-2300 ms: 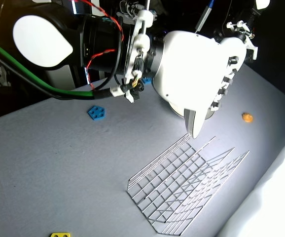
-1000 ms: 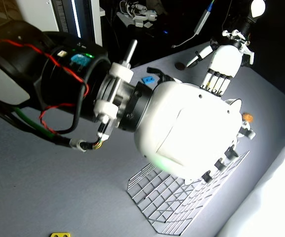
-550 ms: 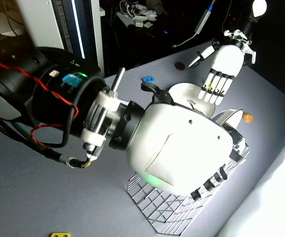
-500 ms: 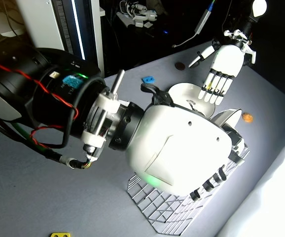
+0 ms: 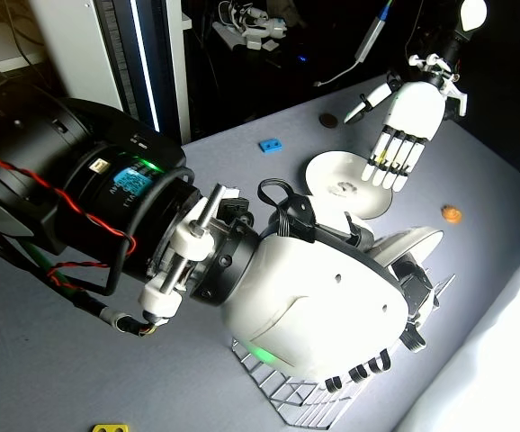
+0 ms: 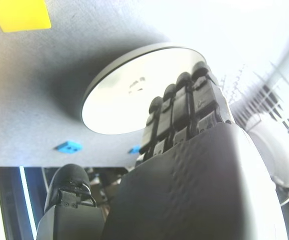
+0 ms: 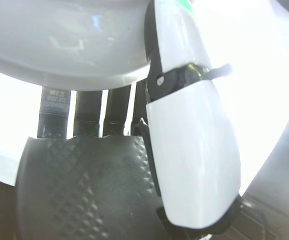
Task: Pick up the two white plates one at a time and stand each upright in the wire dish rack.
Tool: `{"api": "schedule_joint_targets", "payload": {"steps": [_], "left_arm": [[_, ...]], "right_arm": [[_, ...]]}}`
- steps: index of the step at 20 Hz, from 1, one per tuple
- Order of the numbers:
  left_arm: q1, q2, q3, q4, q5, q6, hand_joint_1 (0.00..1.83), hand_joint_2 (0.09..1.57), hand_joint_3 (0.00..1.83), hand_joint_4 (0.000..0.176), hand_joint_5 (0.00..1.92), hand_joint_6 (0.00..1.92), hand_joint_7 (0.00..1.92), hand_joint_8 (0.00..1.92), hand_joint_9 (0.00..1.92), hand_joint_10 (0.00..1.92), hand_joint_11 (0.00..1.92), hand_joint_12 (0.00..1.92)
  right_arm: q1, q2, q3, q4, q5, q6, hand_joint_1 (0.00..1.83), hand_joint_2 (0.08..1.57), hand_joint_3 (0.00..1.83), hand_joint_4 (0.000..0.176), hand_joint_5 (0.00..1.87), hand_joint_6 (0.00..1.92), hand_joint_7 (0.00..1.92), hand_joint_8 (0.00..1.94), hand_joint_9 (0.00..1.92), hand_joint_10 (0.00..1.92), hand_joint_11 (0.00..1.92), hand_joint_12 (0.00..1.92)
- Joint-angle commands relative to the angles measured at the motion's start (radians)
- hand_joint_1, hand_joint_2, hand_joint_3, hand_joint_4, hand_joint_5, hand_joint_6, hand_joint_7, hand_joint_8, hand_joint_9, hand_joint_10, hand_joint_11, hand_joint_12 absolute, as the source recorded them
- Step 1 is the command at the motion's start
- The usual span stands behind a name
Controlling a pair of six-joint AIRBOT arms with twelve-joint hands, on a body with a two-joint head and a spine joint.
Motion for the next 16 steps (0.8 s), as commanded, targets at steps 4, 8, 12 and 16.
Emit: {"api": "schedule_joint_targets", "payload": {"steps": [4, 8, 12, 16], "left_arm": [[-0.015, 0.002, -0.001, -0.056, -0.029, -0.001, 0.00, 1.08, 0.00, 0.000, 0.00, 0.00, 0.00, 0.00, 0.00, 0.00, 0.00, 0.00], [-0.017, 0.001, -0.001, -0.056, -0.029, -0.001, 0.00, 1.08, 0.00, 0.000, 0.00, 0.00, 0.00, 0.00, 0.00, 0.00, 0.00, 0.00], [-0.018, 0.001, -0.001, -0.056, -0.029, -0.003, 0.00, 1.08, 0.00, 0.000, 0.01, 0.00, 0.00, 0.00, 0.00, 0.00, 0.00, 0.00], [-0.020, 0.001, -0.001, -0.056, -0.029, -0.003, 0.00, 1.07, 0.00, 0.000, 0.00, 0.00, 0.00, 0.00, 0.00, 0.00, 0.00, 0.00]], "right_arm": [[0.009, -0.002, 0.029, 0.029, 0.110, 0.048, 1.38, 1.08, 0.00, 0.000, 0.96, 0.99, 1.07, 0.79, 1.00, 1.04, 0.84, 1.14], [-0.007, -0.009, 0.043, 0.029, 0.109, 0.050, 1.38, 1.07, 0.00, 0.000, 0.97, 0.97, 1.10, 0.74, 1.03, 1.01, 0.88, 1.15], [-0.022, -0.020, 0.064, 0.029, 0.120, 0.040, 1.36, 1.08, 0.00, 0.000, 0.98, 0.98, 1.08, 0.78, 1.02, 0.96, 0.86, 1.14], [-0.032, -0.030, 0.082, 0.029, 0.122, 0.029, 1.38, 1.07, 0.00, 0.000, 0.97, 0.97, 1.08, 0.76, 1.03, 1.00, 0.89, 1.11]]}}
